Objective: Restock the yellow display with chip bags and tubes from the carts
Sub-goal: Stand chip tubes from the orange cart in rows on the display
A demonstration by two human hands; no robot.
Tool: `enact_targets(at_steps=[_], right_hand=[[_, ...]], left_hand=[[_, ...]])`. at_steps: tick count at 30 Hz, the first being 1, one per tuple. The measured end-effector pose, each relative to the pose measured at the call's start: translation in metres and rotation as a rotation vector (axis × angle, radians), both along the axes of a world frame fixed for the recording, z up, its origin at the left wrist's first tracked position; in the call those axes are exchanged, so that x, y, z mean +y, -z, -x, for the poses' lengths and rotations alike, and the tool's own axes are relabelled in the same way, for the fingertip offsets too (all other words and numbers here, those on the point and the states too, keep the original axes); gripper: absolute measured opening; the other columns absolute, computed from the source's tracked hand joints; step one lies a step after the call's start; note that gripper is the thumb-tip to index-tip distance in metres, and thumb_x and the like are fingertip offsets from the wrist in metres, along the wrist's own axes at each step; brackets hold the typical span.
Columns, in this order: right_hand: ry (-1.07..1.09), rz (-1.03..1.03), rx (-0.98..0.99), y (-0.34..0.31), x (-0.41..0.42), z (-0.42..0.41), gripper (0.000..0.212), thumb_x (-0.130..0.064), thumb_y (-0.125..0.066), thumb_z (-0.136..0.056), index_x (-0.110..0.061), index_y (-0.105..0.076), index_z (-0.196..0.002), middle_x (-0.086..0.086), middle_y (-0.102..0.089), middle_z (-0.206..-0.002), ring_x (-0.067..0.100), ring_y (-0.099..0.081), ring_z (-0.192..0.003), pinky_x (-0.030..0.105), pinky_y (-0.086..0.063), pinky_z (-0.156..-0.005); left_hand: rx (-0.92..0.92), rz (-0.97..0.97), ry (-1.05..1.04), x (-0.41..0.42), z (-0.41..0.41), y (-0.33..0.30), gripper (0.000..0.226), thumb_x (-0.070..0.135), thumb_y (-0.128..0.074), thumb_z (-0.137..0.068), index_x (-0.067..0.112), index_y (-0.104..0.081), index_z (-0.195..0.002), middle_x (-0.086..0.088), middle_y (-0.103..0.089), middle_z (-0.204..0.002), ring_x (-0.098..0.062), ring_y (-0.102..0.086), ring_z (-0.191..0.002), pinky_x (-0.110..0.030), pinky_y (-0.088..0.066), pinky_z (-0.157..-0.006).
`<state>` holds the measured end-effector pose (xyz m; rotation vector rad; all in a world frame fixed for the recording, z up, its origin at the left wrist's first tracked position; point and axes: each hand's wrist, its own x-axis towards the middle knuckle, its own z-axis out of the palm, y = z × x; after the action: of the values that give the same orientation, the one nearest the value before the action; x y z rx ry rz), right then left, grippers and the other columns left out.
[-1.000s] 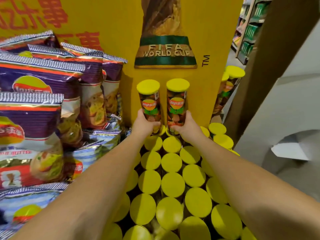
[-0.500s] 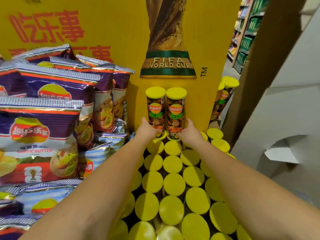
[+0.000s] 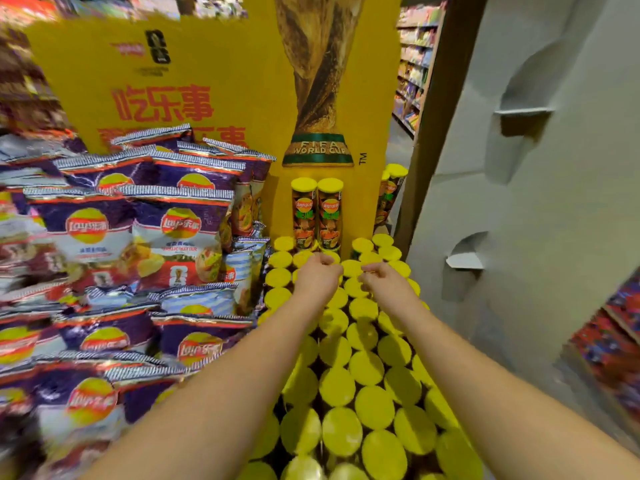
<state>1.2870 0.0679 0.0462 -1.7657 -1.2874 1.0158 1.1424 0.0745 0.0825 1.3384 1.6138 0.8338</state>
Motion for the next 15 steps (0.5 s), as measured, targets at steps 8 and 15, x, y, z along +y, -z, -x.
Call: enact_targets(at_steps=[8, 15], right_hand=[[0.198, -0.060, 0.125, 0.005, -0.218, -0.041, 0.023, -0.047, -0.057, -0.068, -0.040, -0.062, -0.090, -0.002, -0.070, -0.099, 0.021, -0.066, -0.093, 0.044, -0.050, -0.088], [0.453, -0.006, 0.135, 0.045, -0.365, -0.122, 0.014, -0.013, -0.055, -0.095, -0.026, -0.060, -0.100, -0.005, -0.067, -0.085, 0.009, -0.061, -0.075, 0.023, -0.046, -0.069]], left_hand=[[-0.057, -0.054, 0.255, -0.176, -0.042, 0.000, 0.019, 0.023, -0.060, -0.089, 0.022, -0.059, -0.107, 0.001, -0.066, -0.103, -0.022, -0.064, -0.094, -0.029, -0.041, -0.068], [-0.069, -0.040, 0.539, -0.265, -0.130, 0.039, 0.014, 0.018, -0.061, -0.087, 0.017, -0.061, -0.101, 0.005, -0.061, -0.077, -0.015, -0.057, -0.073, -0.026, -0.043, -0.066]])
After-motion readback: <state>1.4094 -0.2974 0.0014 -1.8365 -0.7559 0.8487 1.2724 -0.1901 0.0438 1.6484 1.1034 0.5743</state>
